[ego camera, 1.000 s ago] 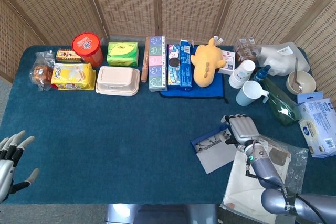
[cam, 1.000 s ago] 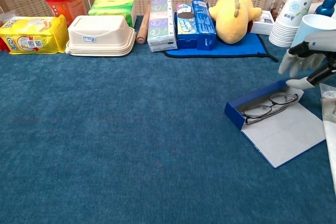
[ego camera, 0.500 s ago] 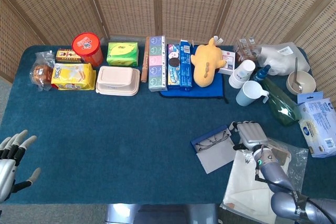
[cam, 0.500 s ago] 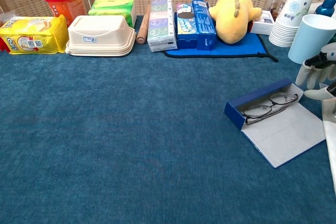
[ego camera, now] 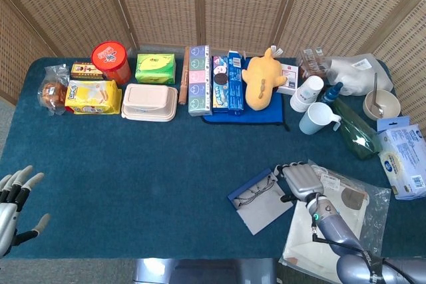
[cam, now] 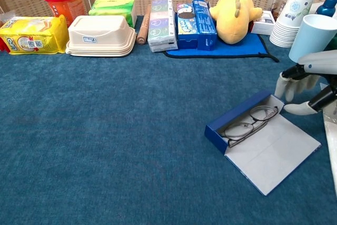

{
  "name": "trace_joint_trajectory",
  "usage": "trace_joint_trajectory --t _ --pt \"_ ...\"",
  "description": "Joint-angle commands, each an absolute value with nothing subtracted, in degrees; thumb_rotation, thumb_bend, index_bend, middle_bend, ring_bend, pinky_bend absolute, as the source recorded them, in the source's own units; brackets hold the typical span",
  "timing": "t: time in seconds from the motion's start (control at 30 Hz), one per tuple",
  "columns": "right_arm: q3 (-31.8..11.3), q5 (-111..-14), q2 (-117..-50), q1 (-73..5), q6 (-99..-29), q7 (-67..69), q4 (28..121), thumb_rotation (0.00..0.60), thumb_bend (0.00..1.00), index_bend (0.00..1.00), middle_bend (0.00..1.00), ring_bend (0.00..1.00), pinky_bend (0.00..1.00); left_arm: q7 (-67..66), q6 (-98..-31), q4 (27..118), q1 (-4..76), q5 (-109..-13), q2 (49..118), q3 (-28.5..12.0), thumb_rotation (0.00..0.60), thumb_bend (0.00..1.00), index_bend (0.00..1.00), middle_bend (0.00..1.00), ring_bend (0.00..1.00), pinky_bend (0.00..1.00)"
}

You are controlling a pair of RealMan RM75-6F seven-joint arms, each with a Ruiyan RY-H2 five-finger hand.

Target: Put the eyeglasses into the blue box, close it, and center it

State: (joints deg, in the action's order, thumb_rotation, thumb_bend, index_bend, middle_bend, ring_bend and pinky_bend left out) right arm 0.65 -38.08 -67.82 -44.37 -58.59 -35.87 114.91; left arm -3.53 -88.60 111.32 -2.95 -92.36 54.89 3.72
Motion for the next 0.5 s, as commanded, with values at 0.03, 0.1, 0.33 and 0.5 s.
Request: trace_joint_trajectory --t 0.03,0.1,0.33,0.5 --pt "1.12 -37.9 -68.78 -45.05 -60.11 -37.9 116.87 0.294 0.37 0.29 0.35 0.28 0.26 -3.23 -88.79 111.13 -3.06 -92.49 54.84 3.8 0.6 0.28 0.11 0.03 0.0 0.0" --pt "1.31 -37.6 -69.25 -45.35 -60.78 -38.93 117.53 0.293 0.37 0.28 0.35 0.28 0.26 -2.97 -88.84 111.0 -3.1 -92.57 54.78 3.87 0.6 0.28 0.11 0.03 0.0 0.0" --pt "0.29 -38.79 -69.86 -46.01 -63.16 -39.94 118.77 0.294 0.36 0.27 0.34 0.24 0.26 -2.32 -89.29 110.45 -3.33 -92.73 54.85 3.95 0.6 0.28 0.11 0.03 0.0 0.0" --pt "-1.31 -39.51 -68.99 -47.51 -62.97 -40.6 120.18 0.294 0.36 0.26 0.33 0.24 0.26 -2.16 -89.75 110.26 -3.57 -92.85 54.95 3.97 0.6 0.28 0.11 0.03 0.0 0.0"
